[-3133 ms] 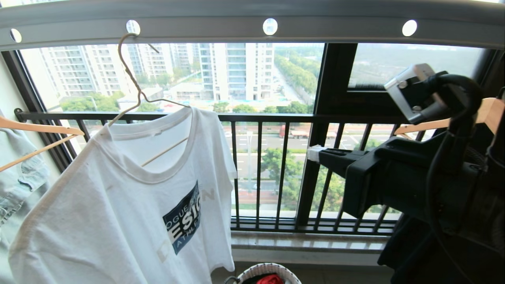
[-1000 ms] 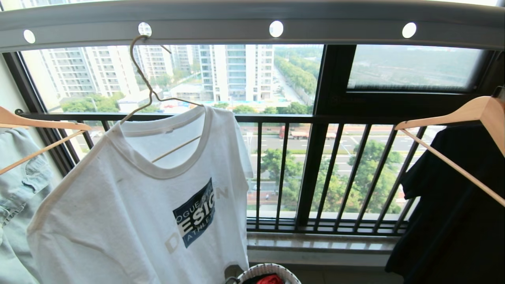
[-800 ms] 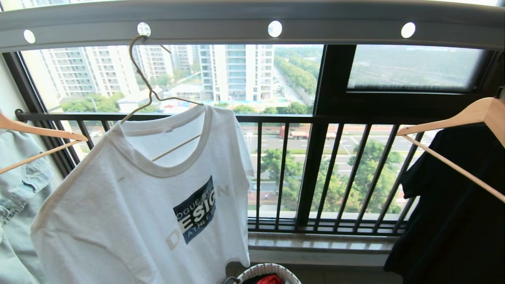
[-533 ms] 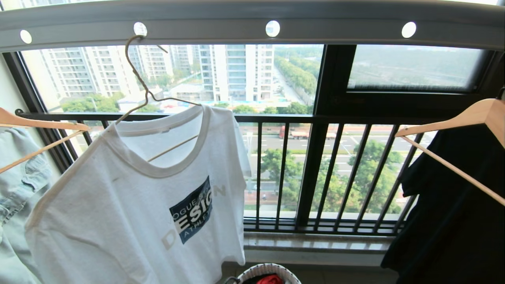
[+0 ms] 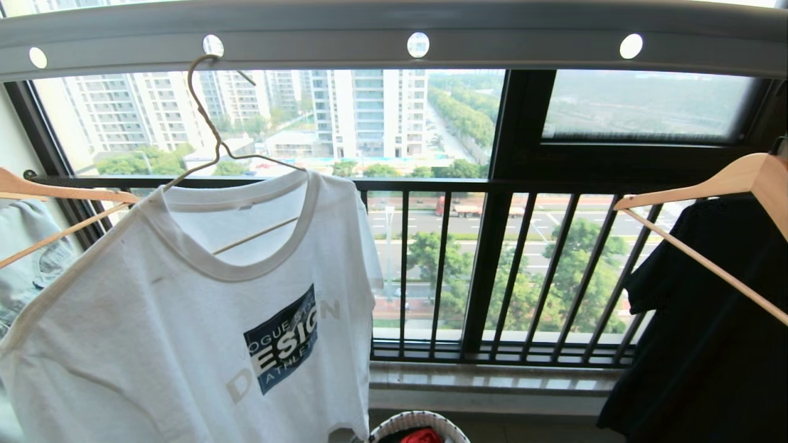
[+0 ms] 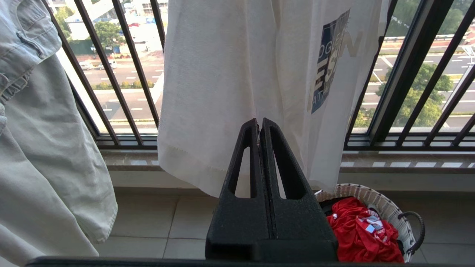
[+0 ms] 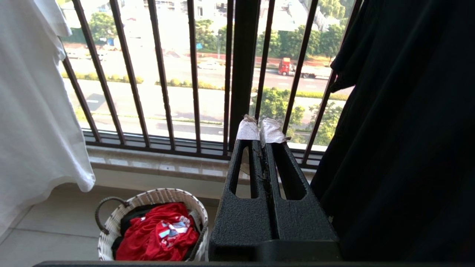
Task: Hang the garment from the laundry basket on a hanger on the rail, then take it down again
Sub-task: Take the clothes off the clothes rack
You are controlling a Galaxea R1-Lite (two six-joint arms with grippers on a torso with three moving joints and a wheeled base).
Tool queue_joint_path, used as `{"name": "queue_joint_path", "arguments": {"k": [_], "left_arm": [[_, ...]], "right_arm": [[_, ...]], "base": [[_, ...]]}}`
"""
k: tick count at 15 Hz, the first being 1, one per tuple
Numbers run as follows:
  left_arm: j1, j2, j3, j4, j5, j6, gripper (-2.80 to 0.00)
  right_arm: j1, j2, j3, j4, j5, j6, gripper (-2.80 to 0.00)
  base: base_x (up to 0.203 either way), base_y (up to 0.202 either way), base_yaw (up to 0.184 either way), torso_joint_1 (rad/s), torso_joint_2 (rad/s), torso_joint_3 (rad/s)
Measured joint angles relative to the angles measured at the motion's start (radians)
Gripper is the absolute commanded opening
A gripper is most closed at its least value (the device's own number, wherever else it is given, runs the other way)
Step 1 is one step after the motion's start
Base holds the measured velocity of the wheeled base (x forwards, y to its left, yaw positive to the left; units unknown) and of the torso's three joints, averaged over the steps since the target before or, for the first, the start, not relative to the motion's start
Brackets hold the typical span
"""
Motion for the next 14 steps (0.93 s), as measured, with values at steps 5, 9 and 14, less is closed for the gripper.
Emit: {"name": "queue_joint_path", "arguments": {"k": [5,9,14], "left_arm": [[0.0,0.0,0.0,0.0,0.0,0.0,-2.8],[0.0,0.0,0.0,0.0,0.0,0.0,-2.8],[0.0,-0.001,0.0,0.001,0.0,0.0,-2.8]], "right_arm": [[0.0,0.0,0.0,0.0,0.0,0.0,-2.8],[0.0,0.0,0.0,0.0,0.0,0.0,-2.8],[0.0,0.0,0.0,0.0,0.0,0.0,-2.8]], "base": [[0.0,0.0,0.0,0.0,0.0,0.0],[0.0,0.0,0.0,0.0,0.0,0.0],[0.0,0.0,0.0,0.0,0.0,0.0]]}}
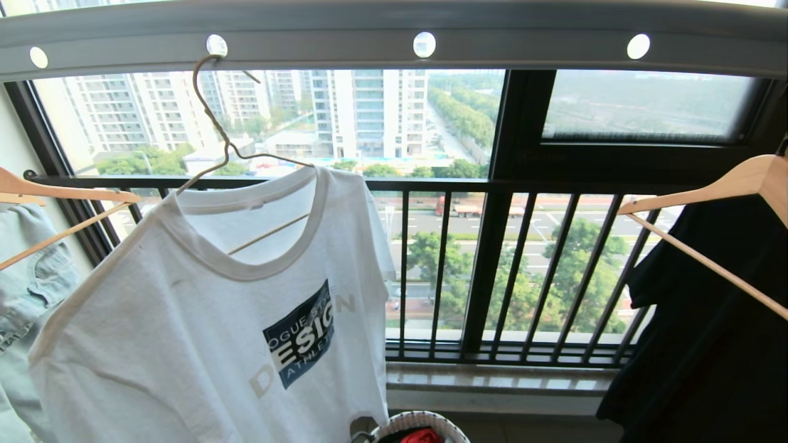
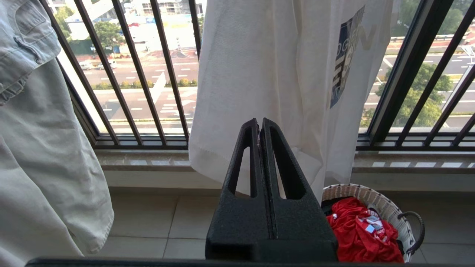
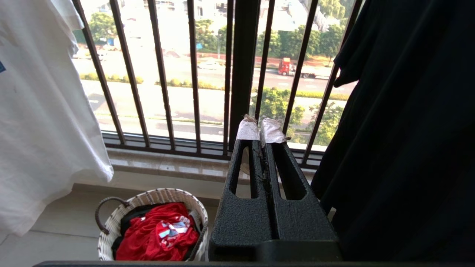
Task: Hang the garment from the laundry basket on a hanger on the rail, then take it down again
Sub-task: Take the clothes off the clothes rack
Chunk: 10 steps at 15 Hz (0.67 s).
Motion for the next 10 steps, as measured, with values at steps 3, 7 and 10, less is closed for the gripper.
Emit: {"name": "queue_joint_path", "arguments": {"k": [3,7,10], "left_arm": [[0.0,0.0,0.0,0.0,0.0,0.0,-2.8],[0.0,0.0,0.0,0.0,0.0,0.0,-2.8],[0.0,0.0,0.0,0.0,0.0,0.0,-2.8]], "right_arm": [[0.0,0.0,0.0,0.0,0.0,0.0,-2.8],[0.0,0.0,0.0,0.0,0.0,0.0,-2.8],[0.0,0.0,0.0,0.0,0.0,0.0,-2.8]], "base": [[0.0,0.0,0.0,0.0,0.0,0.0],[0.0,0.0,0.0,0.0,0.0,0.0],[0.0,0.0,0.0,0.0,0.0,0.0]]}}
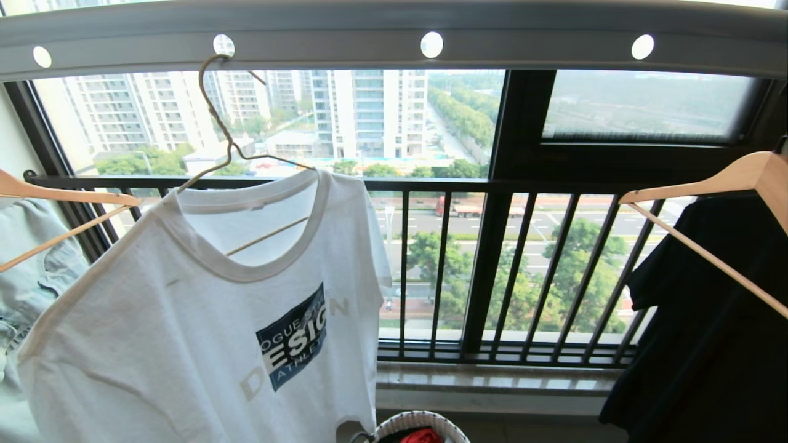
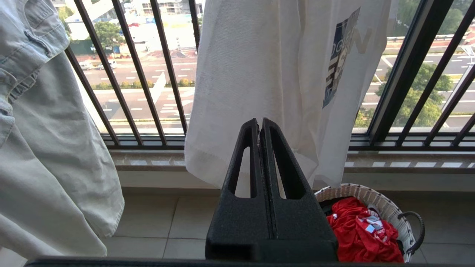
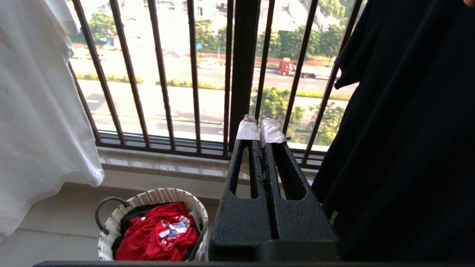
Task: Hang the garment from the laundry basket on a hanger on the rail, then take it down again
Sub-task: Take the clothes off the clothes rack
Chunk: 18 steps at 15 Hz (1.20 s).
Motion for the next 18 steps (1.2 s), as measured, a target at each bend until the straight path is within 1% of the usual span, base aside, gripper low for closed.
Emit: {"name": "queue_joint_path", "arguments": {"k": [7,14,16,18], "left_arm": [[0.0,-0.001,0.0,0.0,0.0,0.001,-2.8],[0.0,-0.001,0.0,-0.001,0.01,-0.018,-2.8],[0.0,0.0,-0.041,0.013,0.007,-0.036,-2.8],[0.0,0.027,-0.128,0.016,0.003,-0.058,-2.8]], "right_arm": [[0.0,0.0,0.0,0.0,0.0,0.0,-2.8],[0.0,0.0,0.0,0.0,0.0,0.0,-2.8],[0.0,0.0,0.0,0.0,0.0,0.0,-2.8],[0.0,0.0,0.0,0.0,0.0,0.0,-2.8]], "base": [[0.0,0.0,0.0,0.0,0.0,0.0],[0.0,0.0,0.0,0.0,0.0,0.0],[0.0,0.0,0.0,0.0,0.0,0.0],[0.0,0.0,0.0,0.0,0.0,0.0]]}}
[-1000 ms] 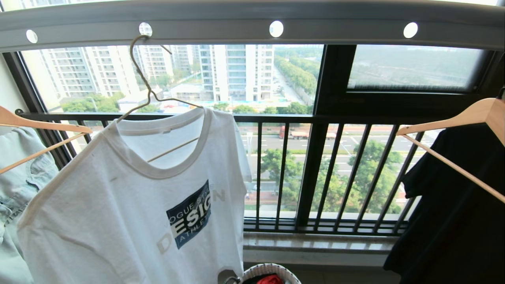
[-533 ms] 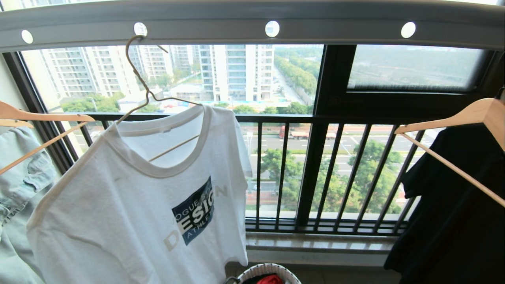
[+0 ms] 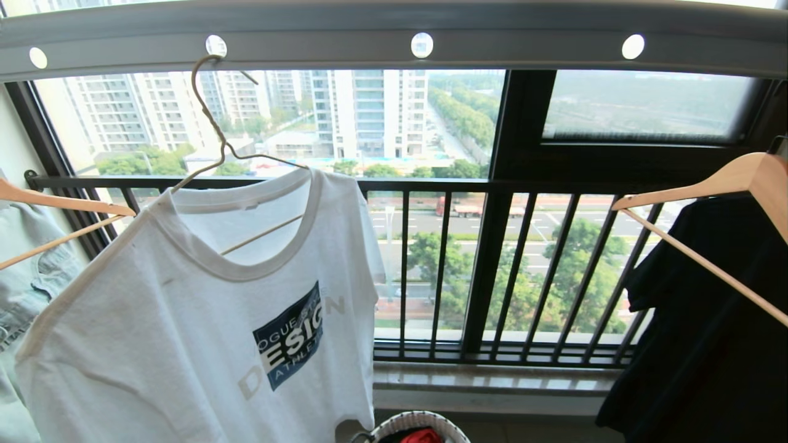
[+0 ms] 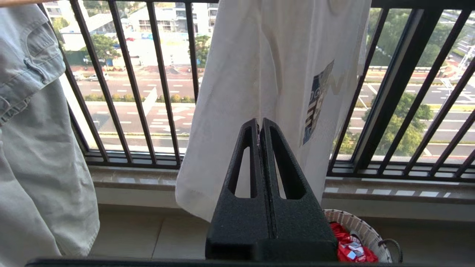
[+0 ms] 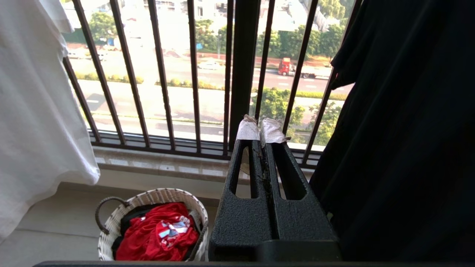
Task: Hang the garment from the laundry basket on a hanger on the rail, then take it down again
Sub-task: Take the clothes off the clothes rack
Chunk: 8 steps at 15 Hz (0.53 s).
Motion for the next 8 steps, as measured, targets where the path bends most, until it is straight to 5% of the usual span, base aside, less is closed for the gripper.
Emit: {"name": "queue_joint_path", "arguments": {"k": [4,8], "left_arm": [[-0.035,0.214,-0.267,0.034,-0.004,-0.008,-2.8],[-0.089,0.458,-0.685,0.248,-0.008,-0.005,-2.8]], "right_arm": [[0.0,0.0,0.0,0.0,0.0,0.0,-2.8],[0.0,0.0,0.0,0.0,0.0,0.0,-2.8]], "base": [[0.0,0.0,0.0,0.0,0.0,0.0],[0.0,0.0,0.0,0.0,0.0,0.0]]}}
